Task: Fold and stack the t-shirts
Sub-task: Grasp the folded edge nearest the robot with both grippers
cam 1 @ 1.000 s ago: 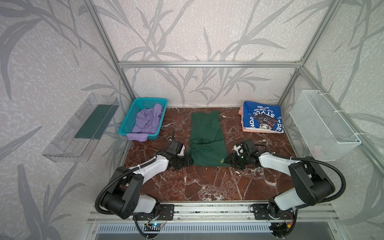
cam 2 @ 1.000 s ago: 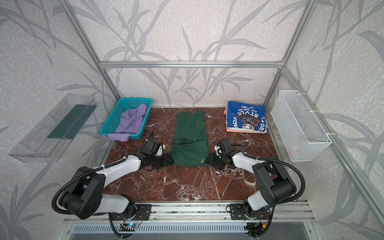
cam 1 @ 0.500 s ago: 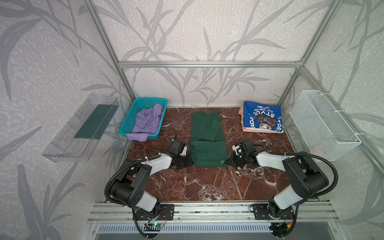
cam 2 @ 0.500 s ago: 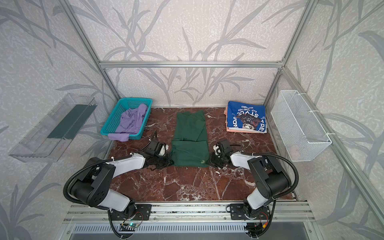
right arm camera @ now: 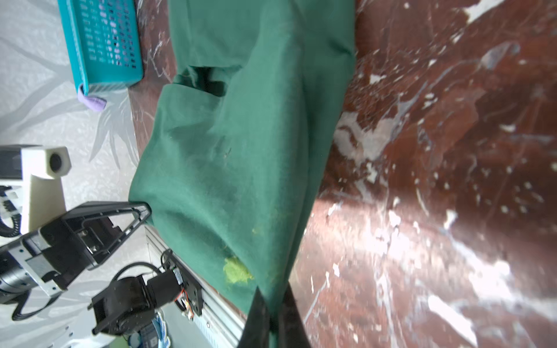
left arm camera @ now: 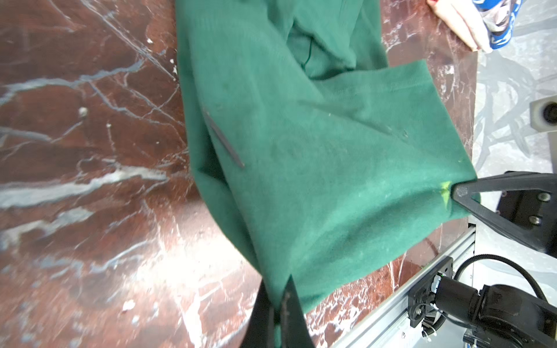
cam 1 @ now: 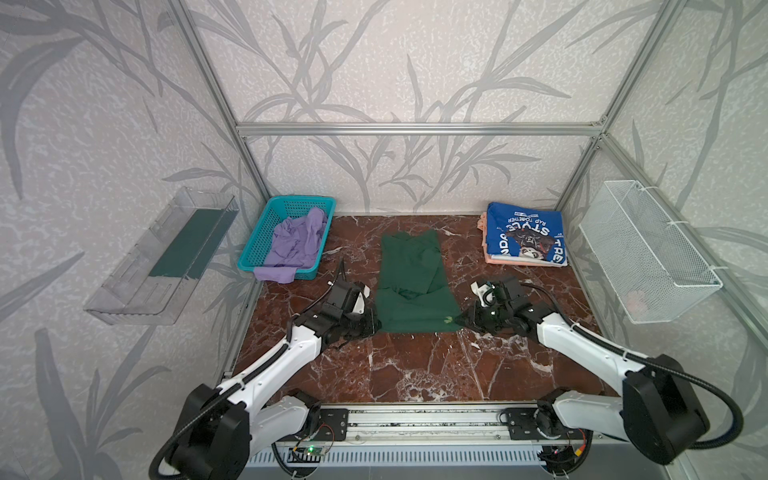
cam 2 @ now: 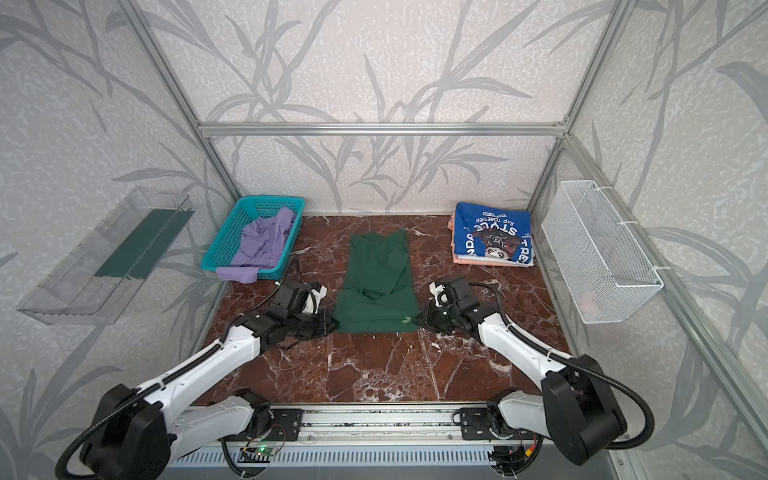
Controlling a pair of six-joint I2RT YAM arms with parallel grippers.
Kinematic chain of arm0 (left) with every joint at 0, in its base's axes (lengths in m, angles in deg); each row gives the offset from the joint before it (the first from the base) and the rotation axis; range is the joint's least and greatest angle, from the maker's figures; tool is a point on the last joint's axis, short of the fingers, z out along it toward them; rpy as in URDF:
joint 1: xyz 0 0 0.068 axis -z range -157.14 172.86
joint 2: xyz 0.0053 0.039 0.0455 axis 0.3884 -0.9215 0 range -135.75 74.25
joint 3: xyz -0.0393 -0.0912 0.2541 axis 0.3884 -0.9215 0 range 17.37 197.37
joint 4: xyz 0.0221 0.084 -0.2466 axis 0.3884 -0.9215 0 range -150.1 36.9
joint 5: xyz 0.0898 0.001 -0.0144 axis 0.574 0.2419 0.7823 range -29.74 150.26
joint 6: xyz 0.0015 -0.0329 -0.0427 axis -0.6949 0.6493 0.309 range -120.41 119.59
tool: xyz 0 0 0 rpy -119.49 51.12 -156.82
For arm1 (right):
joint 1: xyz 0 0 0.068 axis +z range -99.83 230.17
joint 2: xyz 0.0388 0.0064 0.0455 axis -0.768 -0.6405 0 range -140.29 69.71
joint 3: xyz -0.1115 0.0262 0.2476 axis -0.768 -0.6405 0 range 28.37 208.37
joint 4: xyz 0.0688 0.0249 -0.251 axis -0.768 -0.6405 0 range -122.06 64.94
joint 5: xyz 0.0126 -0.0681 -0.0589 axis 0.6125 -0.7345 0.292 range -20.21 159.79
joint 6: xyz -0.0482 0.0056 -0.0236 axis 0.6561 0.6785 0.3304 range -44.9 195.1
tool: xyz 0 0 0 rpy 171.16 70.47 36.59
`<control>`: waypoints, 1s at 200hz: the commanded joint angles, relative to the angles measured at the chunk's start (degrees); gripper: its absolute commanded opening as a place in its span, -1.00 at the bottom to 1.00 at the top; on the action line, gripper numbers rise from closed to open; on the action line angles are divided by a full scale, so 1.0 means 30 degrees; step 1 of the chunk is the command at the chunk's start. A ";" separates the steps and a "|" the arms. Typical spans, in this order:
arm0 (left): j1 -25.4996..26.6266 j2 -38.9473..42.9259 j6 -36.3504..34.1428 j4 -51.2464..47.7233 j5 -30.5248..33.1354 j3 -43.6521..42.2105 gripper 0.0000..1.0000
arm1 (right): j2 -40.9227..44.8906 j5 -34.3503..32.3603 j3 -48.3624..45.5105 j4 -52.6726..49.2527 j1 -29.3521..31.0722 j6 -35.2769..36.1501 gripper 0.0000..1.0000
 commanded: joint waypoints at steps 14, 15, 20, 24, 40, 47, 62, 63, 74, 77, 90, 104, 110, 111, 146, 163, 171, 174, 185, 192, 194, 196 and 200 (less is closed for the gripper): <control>0.0714 0.2965 0.0190 -0.4200 0.1317 0.0681 -1.00 | 0.2446 -0.1430 0.1316 -0.4993 0.1223 0.0612 -1.00; 0.0762 0.3049 0.0219 -0.4265 0.1318 0.0696 -1.00 | 0.2486 -0.1460 0.1342 -0.5080 0.1270 0.0611 -1.00; 0.0980 0.3469 0.0347 -0.4648 0.1397 0.0808 -1.00 | 0.2747 -0.1697 0.1512 -0.5600 0.1554 0.0586 -1.00; 0.1159 0.3795 0.0428 -0.4994 0.1533 0.0918 -1.00 | 0.2954 -0.1928 0.1659 -0.5995 0.1802 0.0580 -1.00; 0.1796 0.5062 0.0754 -0.6555 0.2236 0.1386 -1.00 | 0.3820 -0.2771 0.2105 -0.7346 0.2807 0.0227 -1.00; 0.1996 0.5607 0.0882 -0.7162 0.2454 0.1605 -1.00 | 0.4251 -0.2966 0.2188 -0.7686 0.3175 -0.0022 -1.00; 0.2171 0.6667 0.1173 -0.8127 0.2637 0.1879 -1.00 | 0.5133 -0.3158 0.2244 -0.8065 0.3781 -0.0641 -1.00; 0.2179 0.6731 0.1179 -0.8177 0.2637 0.1896 -1.00 | 0.5191 -0.3159 0.2246 -0.8096 0.3809 -0.0675 -1.00; 0.2186 0.7260 0.1271 -0.8555 0.2735 0.2007 -1.00 | 0.5738 -0.3236 0.2371 -0.8264 0.4104 -0.1029 -1.00; 0.2201 0.7377 0.1295 -0.8627 0.2811 0.2046 -1.00 | 0.5849 -0.3294 0.2431 -0.8345 0.4166 -0.1126 -1.00; 0.2215 0.7693 0.1284 -0.8524 0.2966 0.2098 -1.00 | 0.6192 -0.3590 0.2804 -0.8681 0.4427 -0.1298 -1.00; 0.2200 0.7694 0.1164 -0.8003 0.2985 0.2144 -1.00 | 0.6224 -0.3859 0.3214 -0.8968 0.4485 -0.1223 -1.00; 0.2196 0.7568 0.1009 -0.7805 0.2969 0.2258 -1.00 | 0.6140 -0.4038 0.3353 -0.9106 0.4481 -0.1162 -1.00; 0.2191 0.7533 0.0994 -0.7767 0.2993 0.2276 -1.00 | 0.6119 -0.4068 0.3386 -0.9144 0.4481 -0.1155 -1.00; 0.2116 0.5948 0.0339 -0.7789 0.4831 0.3918 -1.00 | 0.5405 -0.5225 0.3837 -0.8718 0.4482 -0.0521 -1.00; 0.1947 0.5505 0.0407 -0.6750 0.5026 0.4018 -1.00 | 0.4930 -0.5768 0.4119 -0.8397 0.4279 -0.0166 -1.00; 0.1818 0.5208 0.0474 -0.6259 0.4840 0.4007 -1.00 | 0.4553 -0.5840 0.4442 -0.8505 0.4056 0.0041 -1.00; 0.1756 0.5051 0.0481 -0.6099 0.4733 0.3999 -1.00 | 0.4408 -0.5806 0.4576 -0.8503 0.3966 0.0113 -1.00; 0.1591 0.4403 0.0467 -0.5593 0.4397 0.4065 -1.00 | 0.3941 -0.5716 0.4886 -0.8308 0.3718 0.0424 -1.00; 0.1474 0.4002 0.0425 -0.5331 0.4289 0.4074 -1.00 | 0.3661 -0.5669 0.4981 -0.8097 0.3522 0.0556 -1.00; 0.1444 0.3885 0.0402 -0.5262 0.4266 0.4057 -1.00 | 0.3585 -0.5604 0.4996 -0.8002 0.3436 0.0596 -1.00; 0.1408 0.3760 0.0396 -0.5194 0.4253 0.4075 -1.00 | 0.3493 -0.5536 0.5022 -0.7949 0.3355 0.0664 -1.00; 0.1310 0.3533 0.0394 -0.5073 0.4242 0.4063 -1.00 | 0.3290 -0.5348 0.5052 -0.7746 0.3176 0.0746 -1.00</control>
